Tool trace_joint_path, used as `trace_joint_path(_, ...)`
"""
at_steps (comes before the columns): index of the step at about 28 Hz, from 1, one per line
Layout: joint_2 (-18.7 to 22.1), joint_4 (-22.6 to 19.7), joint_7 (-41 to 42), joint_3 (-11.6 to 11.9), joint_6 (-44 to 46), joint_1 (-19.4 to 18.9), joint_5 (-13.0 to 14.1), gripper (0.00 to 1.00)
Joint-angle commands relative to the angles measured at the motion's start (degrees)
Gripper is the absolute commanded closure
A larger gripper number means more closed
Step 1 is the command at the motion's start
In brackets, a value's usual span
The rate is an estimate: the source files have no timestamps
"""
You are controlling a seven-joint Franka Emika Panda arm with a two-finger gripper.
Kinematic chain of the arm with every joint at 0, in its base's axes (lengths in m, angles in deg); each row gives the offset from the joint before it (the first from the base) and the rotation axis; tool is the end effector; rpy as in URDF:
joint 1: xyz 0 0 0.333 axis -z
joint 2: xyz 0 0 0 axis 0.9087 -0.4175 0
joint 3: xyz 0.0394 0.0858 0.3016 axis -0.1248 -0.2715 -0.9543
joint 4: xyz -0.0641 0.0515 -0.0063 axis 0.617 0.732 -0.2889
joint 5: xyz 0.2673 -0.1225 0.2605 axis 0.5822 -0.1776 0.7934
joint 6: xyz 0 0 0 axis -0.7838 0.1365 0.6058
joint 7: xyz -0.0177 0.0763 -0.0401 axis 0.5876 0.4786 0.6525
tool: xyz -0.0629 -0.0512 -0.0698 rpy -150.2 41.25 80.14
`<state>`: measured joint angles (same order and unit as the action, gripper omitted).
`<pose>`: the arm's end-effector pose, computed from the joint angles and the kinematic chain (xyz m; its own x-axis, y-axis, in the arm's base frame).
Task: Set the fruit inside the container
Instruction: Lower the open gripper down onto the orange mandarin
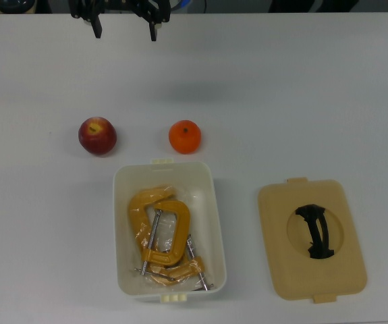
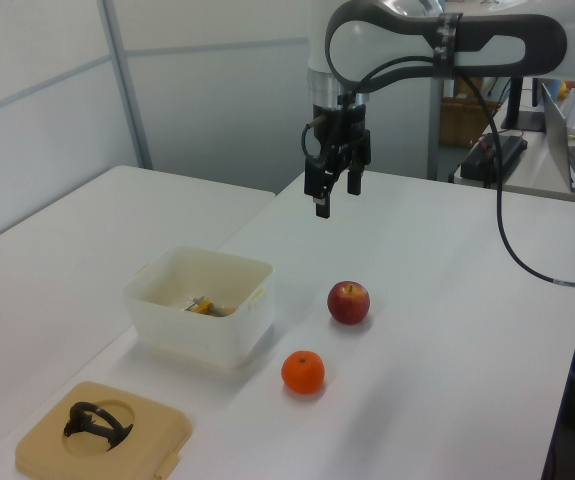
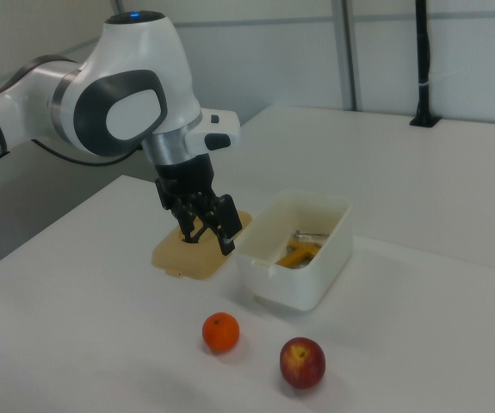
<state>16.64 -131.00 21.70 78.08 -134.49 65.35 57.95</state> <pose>0.5659 -0.0250 0.6055 0.9957 -0.0852 0.0358 -0.0840 -0.9959 -0.0339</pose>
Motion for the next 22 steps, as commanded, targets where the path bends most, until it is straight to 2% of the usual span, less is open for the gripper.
trace_joint_path(1, -2.57, 0.56, 1.74, -0.47, 0.45, 0.32, 2.12, 0.00)
trace_joint_path(6, -4.17, 0.21, 5.51, -1.18, 0.44, -0.90, 1.95, 0.00)
trace_joint_path(12, -8.47, -0.76, 12.19, -1.36, 0.36, -4.15, 1.25, 0.00)
trace_joint_path(16, -11.29, -1.28, 12.37, -1.35, -0.96, -6.00, 0.81, 0.00)
trace_joint_path(22, -13.14, -8.57, 11.76, -1.27, -13.15, -9.25, 0.10, 0.00)
